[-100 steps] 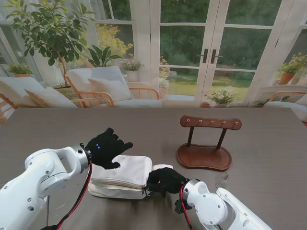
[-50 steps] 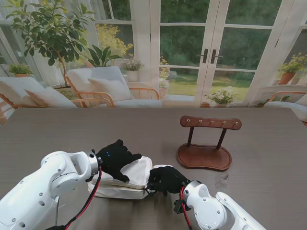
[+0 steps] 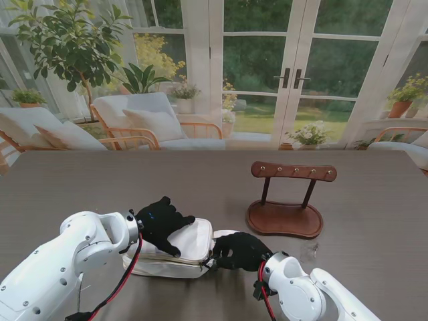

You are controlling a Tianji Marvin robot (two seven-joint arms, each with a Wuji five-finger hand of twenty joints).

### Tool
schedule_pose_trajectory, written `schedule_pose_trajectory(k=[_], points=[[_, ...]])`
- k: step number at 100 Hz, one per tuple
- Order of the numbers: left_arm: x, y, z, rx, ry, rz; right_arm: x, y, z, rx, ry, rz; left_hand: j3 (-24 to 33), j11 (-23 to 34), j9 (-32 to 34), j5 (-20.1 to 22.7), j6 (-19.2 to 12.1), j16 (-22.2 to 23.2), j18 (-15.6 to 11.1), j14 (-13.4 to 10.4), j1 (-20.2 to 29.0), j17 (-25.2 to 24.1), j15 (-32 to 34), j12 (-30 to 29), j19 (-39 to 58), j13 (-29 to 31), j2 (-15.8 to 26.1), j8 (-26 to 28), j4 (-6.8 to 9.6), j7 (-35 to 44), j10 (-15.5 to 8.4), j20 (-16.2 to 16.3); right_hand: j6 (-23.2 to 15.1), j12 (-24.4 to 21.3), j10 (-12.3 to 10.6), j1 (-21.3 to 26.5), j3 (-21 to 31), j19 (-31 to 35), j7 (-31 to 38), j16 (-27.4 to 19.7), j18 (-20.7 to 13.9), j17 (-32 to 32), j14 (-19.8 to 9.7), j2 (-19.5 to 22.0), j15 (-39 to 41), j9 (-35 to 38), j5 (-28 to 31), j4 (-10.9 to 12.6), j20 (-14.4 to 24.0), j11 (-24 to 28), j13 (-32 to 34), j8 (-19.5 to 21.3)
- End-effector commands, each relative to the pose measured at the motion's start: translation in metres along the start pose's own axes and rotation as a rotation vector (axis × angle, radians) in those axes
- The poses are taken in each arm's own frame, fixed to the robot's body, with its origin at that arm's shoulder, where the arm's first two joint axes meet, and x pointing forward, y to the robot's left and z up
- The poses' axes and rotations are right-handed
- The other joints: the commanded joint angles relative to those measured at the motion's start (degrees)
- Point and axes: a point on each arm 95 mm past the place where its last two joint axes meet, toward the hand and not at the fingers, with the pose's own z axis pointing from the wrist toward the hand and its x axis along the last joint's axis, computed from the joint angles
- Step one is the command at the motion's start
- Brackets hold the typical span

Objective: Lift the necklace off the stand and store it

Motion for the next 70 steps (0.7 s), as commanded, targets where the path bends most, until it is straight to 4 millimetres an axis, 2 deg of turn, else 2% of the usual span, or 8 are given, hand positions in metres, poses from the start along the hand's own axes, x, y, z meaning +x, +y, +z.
schedule_pose_trajectory(k=[1,23,37,45,57,63,70], points=[[-0.0007,0.0202,-0.0020,-0.068,-0.010,-0.012,0.0045,-0.0053,-0.0043,-0.002,-0.002,-0.016,1.64,0.17,0.50,-1.01,1.70,0.75,0.48,0.89,3.50,-1.33,-0.97,0.73,-1.20,-1.23,-1.37,-0.49,-0.10,-0.55,0.94,0.96,0.49,-1.08,0.13,-2.67,-4.16,-0.81,-0.09,-0.57,1.08,-5.73,0.69,2.00,-0.62,-2.02,-1.36,1.81,-1.17,-0.52,-1.47,0.58],[-0.0028,0.0245,-0.0049,-0.077,-0.020,-0.012,0.0115,-0.0053,-0.0090,-0.043,-0.020,-0.116,2.42,0.82,1.03,-0.39,1.56,0.85,0.39,0.79,3.45,-1.26,-0.80,1.35,-1.28,-1.12,-1.56,-0.42,0.05,-0.28,0.70,1.16,1.59,-1.69,0.21,-3.70,-5.57,-2.74,-1.13,-1.22,1.00,-8.77,1.37,1.83,-1.71,-5.56,-4.94,1.57,-1.26,-0.59,-5.43,0.26],[-0.0040,0.0263,-0.0064,-0.080,-0.025,-0.015,0.0131,-0.0077,-0.0126,-0.040,-0.024,-0.134,2.84,1.02,1.22,-0.21,1.54,0.89,0.34,0.82,3.52,-1.18,-0.72,1.63,-1.28,-1.03,-1.61,-0.40,0.05,-0.23,0.76,1.27,2.85,-2.37,0.37,-4.02,-8.58,-6.34,-2.37,-3.03,0.96,-13.25,3.07,2.21,-5.01,-10.63,-8.92,1.54,-1.47,-0.89,-11.78,-0.44],[-0.0042,0.0277,-0.0070,-0.085,-0.027,-0.016,0.0132,-0.0092,-0.0136,-0.038,-0.020,-0.150,3.02,1.12,1.31,-0.14,1.48,0.93,0.33,0.83,3.51,-1.18,-0.64,1.79,-1.27,-0.94,-1.63,-0.38,0.03,-0.21,0.74,1.35,3.17,-2.46,0.30,-4.18,-9.44,-7.53,-2.49,-3.63,-0.29,-15.41,2.40,2.59,-6.29,-13.28,-10.53,1.63,-1.26,-0.75,-15.73,-0.56],[-0.0043,0.0295,-0.0077,-0.091,-0.030,-0.018,0.0129,-0.0119,-0.0134,-0.060,-0.002,-0.167,3.27,1.33,1.51,0.04,1.47,0.96,0.28,0.72,3.45,-1.11,-0.55,2.07,-1.20,-0.87,-1.65,-0.34,-0.01,-0.15,0.62,1.50,1.79,-1.91,0.36,-3.47,-9.08,-7.61,-0.50,-3.48,-1.35,-16.13,0.87,1.48,-5.06,-13.44,-7.06,1.67,-0.25,1.19,-18.13,-0.04],[-0.0044,0.0297,-0.0080,-0.093,-0.032,-0.018,0.0122,-0.0135,-0.0128,-0.074,0.007,-0.182,3.37,1.41,1.58,0.32,1.49,0.98,0.15,0.75,3.48,-1.08,-0.50,2.18,-1.18,-0.83,-1.64,-0.31,-0.01,-0.04,0.70,1.55,0.84,-1.89,0.49,-3.40,-8.71,-7.79,0.13,-3.56,-1.56,-16.54,0.72,0.91,-4.97,-13.56,-4.88,1.56,-0.18,1.27,-19.04,0.14],[-0.0043,0.0295,-0.0083,-0.094,-0.033,-0.018,0.0108,-0.0150,-0.0122,-0.090,0.012,-0.207,3.39,1.58,1.77,0.34,1.38,1.01,0.10,0.70,3.42,-1.04,-0.46,2.35,-1.13,-0.83,-1.60,-0.30,-0.05,-0.05,0.55,1.64,0.60,-2.10,0.57,-3.75,-8.47,-8.89,-0.58,-4.28,-1.53,-17.62,1.13,0.82,-5.93,-14.81,-5.17,1.37,-0.49,0.77,-20.78,-0.06]])
